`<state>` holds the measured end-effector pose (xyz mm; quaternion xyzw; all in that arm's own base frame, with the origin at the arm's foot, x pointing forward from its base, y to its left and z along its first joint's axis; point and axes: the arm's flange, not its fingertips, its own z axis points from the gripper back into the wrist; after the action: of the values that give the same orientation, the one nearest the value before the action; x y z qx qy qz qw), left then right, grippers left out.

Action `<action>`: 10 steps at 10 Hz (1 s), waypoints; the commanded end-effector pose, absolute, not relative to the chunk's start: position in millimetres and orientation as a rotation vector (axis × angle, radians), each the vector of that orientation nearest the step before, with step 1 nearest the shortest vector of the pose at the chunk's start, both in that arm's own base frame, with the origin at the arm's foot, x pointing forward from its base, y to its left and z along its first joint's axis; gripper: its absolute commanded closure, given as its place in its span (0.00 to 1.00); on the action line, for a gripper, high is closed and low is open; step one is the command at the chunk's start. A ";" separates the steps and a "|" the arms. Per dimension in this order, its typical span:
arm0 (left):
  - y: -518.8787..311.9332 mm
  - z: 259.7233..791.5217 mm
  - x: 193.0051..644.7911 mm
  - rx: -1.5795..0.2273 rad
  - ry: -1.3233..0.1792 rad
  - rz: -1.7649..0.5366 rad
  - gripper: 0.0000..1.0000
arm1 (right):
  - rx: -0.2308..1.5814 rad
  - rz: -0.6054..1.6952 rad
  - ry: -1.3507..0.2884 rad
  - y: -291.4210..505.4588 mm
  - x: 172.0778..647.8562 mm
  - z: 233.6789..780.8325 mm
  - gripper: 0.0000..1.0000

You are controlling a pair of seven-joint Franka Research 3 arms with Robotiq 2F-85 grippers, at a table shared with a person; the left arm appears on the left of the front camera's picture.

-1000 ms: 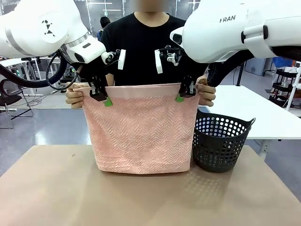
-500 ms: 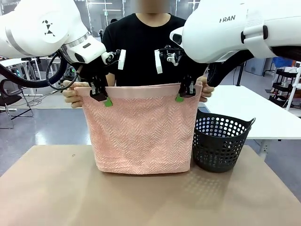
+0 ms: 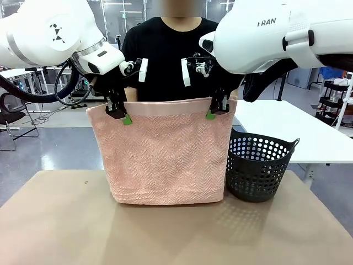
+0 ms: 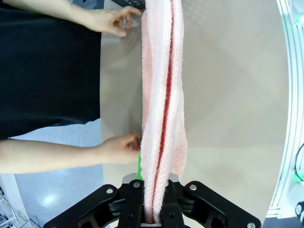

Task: Fold the towel.
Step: Release the end of the 100 cm Hotel Towel you were holding.

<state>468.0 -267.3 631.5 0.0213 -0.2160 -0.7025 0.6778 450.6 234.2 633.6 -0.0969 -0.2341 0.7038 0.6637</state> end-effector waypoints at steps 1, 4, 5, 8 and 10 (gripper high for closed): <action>-265.9 632.7 468.2 0.057 -0.486 -1.581 1.00 | -0.224 1.592 -0.530 232.8 449.1 634.6 0.98; -265.9 632.7 468.2 0.057 -0.486 -1.581 1.00 | -0.224 1.592 -0.530 232.8 449.1 634.6 0.98; -265.9 632.7 468.2 0.057 -0.486 -1.581 1.00 | -0.224 1.592 -0.530 232.8 449.1 634.6 0.98; -265.9 632.7 468.2 0.057 -0.486 -1.581 1.00 | -0.224 1.592 -0.530 232.8 449.1 634.6 0.98; -265.9 632.7 468.2 0.057 -0.486 -1.581 1.00 | -0.224 1.592 -0.530 232.8 449.1 634.6 0.98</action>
<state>467.9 -267.4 631.5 0.0213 -0.2160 -0.7025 0.6777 450.6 234.3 633.5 -0.0968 -0.2341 0.7039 0.6636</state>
